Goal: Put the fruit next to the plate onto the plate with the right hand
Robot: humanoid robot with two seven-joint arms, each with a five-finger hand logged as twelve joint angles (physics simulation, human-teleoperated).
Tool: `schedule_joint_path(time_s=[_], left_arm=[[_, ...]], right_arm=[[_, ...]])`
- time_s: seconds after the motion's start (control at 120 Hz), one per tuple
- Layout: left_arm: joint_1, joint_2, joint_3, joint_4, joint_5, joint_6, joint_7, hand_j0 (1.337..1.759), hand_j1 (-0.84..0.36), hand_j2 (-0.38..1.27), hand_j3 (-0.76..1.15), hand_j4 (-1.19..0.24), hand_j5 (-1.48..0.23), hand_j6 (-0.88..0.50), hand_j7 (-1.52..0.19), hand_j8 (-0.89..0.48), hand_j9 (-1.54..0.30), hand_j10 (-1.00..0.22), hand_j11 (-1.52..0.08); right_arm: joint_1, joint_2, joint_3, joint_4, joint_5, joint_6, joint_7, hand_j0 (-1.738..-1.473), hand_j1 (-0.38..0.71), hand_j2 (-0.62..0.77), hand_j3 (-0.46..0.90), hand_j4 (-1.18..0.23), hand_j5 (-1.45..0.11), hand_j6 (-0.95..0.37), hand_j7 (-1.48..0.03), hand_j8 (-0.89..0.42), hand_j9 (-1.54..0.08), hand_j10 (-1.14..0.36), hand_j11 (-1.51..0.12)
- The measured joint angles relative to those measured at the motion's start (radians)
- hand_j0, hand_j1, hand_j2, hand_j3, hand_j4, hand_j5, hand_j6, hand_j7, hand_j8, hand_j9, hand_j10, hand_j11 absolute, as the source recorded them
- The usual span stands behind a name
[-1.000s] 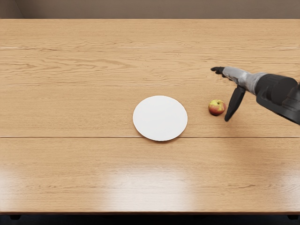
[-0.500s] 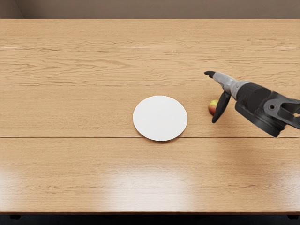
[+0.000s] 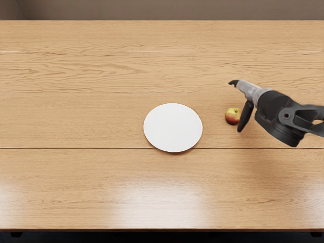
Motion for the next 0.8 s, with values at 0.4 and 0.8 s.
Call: schedule_joint_path(time_s=[0.4,0.8], left_arm=[[0.0,0.0,0.0,0.0,0.0,0.0,0.0,1.658,0.07,0.05,0.0,-0.23,-0.3,-0.23,-0.3,-0.23,-0.3,-0.23,-0.3],[0.0,0.0,0.0,0.0,0.0,0.0,0.0,1.658,0.07,0.05,0.0,-0.23,-0.3,-0.23,-0.3,-0.23,-0.3,-0.23,-0.3]], right_arm=[[0.005,0.061,-0.087,-0.002,-0.018,-0.116,0.0,-1.658,-0.07,-0.05,0.0,-0.24,-0.31,-0.24,-0.31,-0.24,-0.31,-0.24,-0.31],[0.007,0.064,-0.135,0.033,-0.022,-0.159,0.0,-1.658,0.06,-0.07,0.0,-0.34,-0.44,-0.34,-0.44,-0.34,-0.44,-0.34,-0.44]])
